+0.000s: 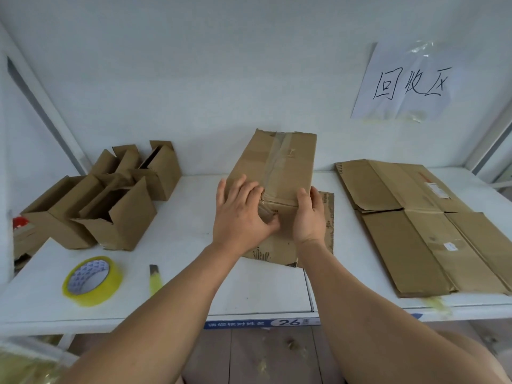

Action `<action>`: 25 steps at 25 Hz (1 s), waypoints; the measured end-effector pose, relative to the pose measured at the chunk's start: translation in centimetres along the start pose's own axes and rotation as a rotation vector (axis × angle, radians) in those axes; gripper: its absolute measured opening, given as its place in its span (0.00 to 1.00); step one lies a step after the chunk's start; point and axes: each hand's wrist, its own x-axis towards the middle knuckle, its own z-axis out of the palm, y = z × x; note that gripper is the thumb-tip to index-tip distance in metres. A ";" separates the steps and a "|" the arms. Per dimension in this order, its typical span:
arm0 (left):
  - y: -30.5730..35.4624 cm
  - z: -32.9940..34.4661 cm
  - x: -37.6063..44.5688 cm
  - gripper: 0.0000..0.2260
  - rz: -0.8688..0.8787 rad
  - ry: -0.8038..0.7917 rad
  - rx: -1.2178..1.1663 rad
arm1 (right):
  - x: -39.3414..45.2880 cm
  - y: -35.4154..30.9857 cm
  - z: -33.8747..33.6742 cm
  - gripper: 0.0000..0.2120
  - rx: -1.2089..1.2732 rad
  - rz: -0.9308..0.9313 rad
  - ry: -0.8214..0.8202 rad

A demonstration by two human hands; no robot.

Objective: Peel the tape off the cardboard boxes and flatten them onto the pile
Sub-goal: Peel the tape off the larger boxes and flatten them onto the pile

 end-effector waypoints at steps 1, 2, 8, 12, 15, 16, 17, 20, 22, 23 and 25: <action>0.3 0.0 0.0 0.30 -0.014 0.001 0.007 | 0.1 0.0 0.1 0.24 -0.002 0.001 0.003; 0.7 0.1 0.0 0.30 -0.028 -0.004 0.016 | 0.1 -0.1 0.1 0.24 0.001 0.002 0.006; 1.0 0.7 0.1 0.28 -0.060 0.001 0.013 | 0.0 -0.3 -0.1 0.22 0.006 -0.005 0.016; 0.7 0.6 0.0 0.28 -0.038 -0.009 0.014 | 0.0 -0.3 -0.1 0.23 -0.023 -0.009 0.022; 0.6 0.2 0.1 0.28 -0.014 -0.045 0.016 | 0.1 -0.3 -0.2 0.24 -0.053 0.009 0.015; 0.6 0.1 0.1 0.29 -0.011 -0.055 0.018 | 0.0 -0.3 -0.3 0.24 -0.065 0.013 0.010; 0.6 0.0 0.0 0.30 -0.013 -0.063 0.020 | -0.1 -0.3 -0.3 0.24 -0.073 0.014 0.006; 0.5 -0.2 -0.1 0.34 -0.017 -0.074 0.032 | -0.5 -0.5 -0.6 0.23 -0.081 0.006 0.005; 0.2 0.2 0.0 0.33 -0.001 -0.067 0.032 | -0.4 -0.5 -0.7 0.23 -0.088 0.006 -0.011; 0.1 0.3 0.0 0.32 0.001 -0.056 0.018 | -0.3 -0.5 -0.7 0.24 -0.092 0.007 -0.015; 0.1 0.4 0.0 0.29 -0.010 -0.038 -0.005 | -0.4 -0.5 -0.7 0.23 -0.086 0.003 -0.014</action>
